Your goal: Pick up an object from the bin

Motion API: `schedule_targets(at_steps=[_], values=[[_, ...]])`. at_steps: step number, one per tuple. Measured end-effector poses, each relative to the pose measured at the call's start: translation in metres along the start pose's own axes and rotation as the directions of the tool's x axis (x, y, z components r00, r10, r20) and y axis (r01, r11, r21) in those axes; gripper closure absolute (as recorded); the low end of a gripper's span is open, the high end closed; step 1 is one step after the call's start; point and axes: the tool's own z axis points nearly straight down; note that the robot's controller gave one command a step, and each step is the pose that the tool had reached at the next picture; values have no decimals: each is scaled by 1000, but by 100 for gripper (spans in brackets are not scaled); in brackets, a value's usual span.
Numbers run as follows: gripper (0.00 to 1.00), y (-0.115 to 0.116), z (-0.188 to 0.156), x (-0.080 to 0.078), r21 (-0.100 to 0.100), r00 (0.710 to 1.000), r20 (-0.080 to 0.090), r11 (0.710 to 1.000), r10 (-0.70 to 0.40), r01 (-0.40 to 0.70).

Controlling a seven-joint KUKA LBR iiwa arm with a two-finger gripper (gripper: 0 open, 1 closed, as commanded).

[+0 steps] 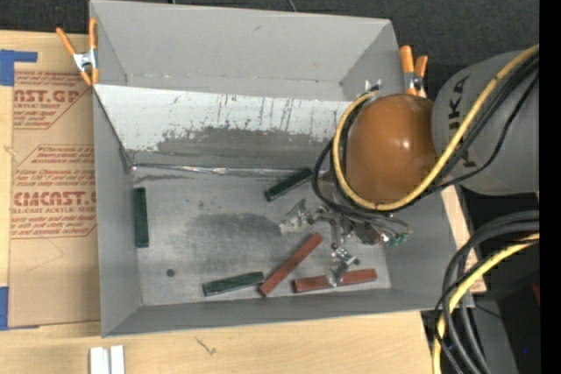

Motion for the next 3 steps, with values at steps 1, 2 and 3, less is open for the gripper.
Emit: schedule_targets(at_steps=[1, 2, 3], values=[[0, 7, 45, -5, -2, 992, -7, 992, -130, 130], [100, 5, 49, -18, -11, 935, -26, 936, -353, 352], [100, 5, 49, -18, -10, 935, -25, 936, -353, 352]])
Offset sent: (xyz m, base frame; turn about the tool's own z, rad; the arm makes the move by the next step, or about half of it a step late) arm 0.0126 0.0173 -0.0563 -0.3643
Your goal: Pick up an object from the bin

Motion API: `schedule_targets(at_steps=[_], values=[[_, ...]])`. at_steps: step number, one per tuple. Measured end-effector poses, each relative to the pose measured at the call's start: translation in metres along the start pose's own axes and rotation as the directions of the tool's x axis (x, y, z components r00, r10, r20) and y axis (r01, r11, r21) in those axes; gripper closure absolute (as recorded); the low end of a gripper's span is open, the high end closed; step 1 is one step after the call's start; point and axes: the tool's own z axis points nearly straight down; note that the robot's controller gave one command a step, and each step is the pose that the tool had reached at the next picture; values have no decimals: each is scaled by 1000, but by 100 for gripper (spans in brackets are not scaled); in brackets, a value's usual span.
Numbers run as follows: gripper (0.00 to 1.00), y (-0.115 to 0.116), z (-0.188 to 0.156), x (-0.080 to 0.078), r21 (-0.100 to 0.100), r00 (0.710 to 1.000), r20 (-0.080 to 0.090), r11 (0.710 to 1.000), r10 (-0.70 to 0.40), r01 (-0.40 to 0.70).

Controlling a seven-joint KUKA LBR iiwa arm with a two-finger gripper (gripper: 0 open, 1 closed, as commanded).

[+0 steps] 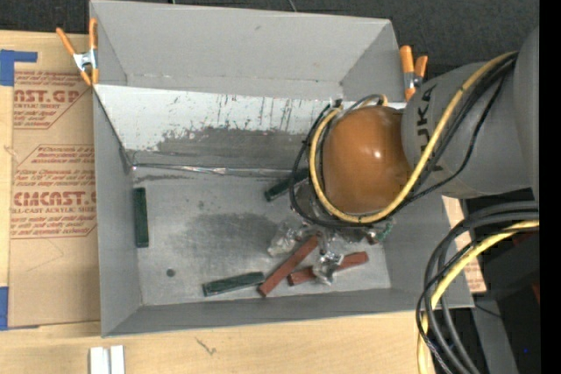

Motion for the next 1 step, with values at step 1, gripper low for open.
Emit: schedule_targets(at_steps=[1], values=[[100, 0, -3, 1, -2, 1000, -3, 1000, -2, 2]])
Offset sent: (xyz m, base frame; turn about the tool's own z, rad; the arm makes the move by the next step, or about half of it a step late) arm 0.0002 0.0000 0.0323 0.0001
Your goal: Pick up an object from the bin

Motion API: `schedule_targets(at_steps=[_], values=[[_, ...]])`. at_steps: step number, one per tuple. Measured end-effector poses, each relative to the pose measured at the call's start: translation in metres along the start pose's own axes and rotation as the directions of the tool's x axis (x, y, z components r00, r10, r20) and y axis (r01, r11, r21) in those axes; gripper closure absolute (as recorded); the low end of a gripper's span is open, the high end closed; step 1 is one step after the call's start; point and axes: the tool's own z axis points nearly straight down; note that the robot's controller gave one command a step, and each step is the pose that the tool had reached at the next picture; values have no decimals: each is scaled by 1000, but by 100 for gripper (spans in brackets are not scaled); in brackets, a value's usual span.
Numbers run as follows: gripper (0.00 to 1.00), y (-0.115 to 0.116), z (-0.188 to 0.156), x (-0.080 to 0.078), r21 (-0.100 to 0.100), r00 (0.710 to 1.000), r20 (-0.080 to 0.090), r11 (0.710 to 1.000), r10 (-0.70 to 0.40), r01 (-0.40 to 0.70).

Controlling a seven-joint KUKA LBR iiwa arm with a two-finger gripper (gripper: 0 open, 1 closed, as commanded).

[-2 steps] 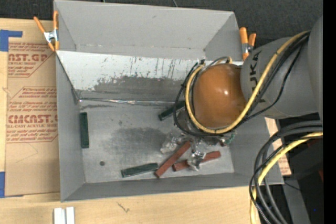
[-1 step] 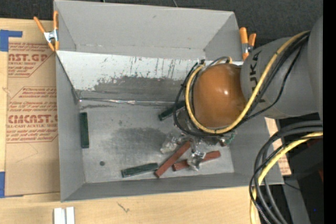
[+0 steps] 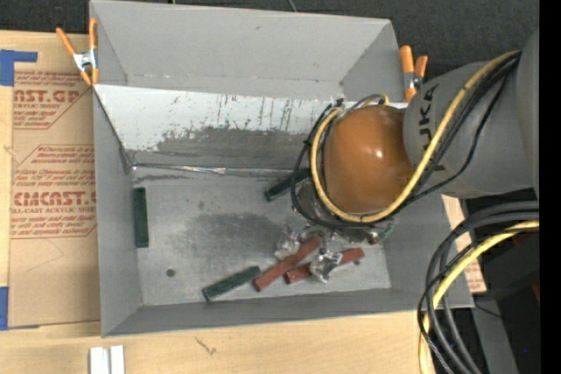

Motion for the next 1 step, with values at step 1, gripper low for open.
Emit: schedule_targets(at_steps=[1], values=[[100, 0, -18, 0, 9, 1000, 21, 1000, 4, -5]])
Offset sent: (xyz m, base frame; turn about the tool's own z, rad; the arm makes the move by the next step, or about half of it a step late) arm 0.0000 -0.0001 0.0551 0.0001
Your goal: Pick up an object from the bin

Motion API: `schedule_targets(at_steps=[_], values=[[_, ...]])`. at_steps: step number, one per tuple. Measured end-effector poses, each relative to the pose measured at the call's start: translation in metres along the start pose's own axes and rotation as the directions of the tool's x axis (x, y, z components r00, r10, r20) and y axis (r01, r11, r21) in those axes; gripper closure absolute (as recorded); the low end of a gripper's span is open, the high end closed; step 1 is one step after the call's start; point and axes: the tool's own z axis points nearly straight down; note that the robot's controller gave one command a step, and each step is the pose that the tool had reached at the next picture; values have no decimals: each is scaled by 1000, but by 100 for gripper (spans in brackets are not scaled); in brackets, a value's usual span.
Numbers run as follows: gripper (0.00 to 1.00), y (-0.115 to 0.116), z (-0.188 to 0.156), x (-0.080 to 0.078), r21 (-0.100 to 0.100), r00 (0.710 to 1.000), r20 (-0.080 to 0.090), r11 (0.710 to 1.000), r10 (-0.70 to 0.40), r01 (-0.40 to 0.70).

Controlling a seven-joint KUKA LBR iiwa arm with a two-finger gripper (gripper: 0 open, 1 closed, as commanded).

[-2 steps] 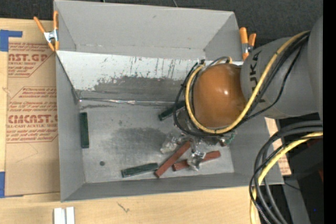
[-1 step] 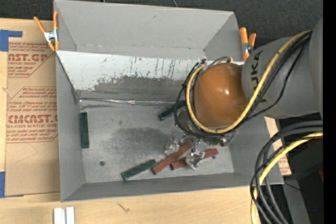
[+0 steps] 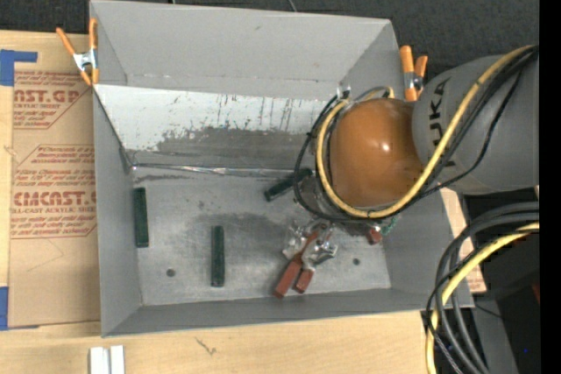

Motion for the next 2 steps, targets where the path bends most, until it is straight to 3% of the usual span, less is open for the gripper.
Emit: schedule_targets(at_steps=[1, 2], values=[[100, 0, -12, -2, 5, 1000, 9, 1000, -2, 2], [100, 1, -22, -2, 2, 1000, 8, 1000, -3, 3]])
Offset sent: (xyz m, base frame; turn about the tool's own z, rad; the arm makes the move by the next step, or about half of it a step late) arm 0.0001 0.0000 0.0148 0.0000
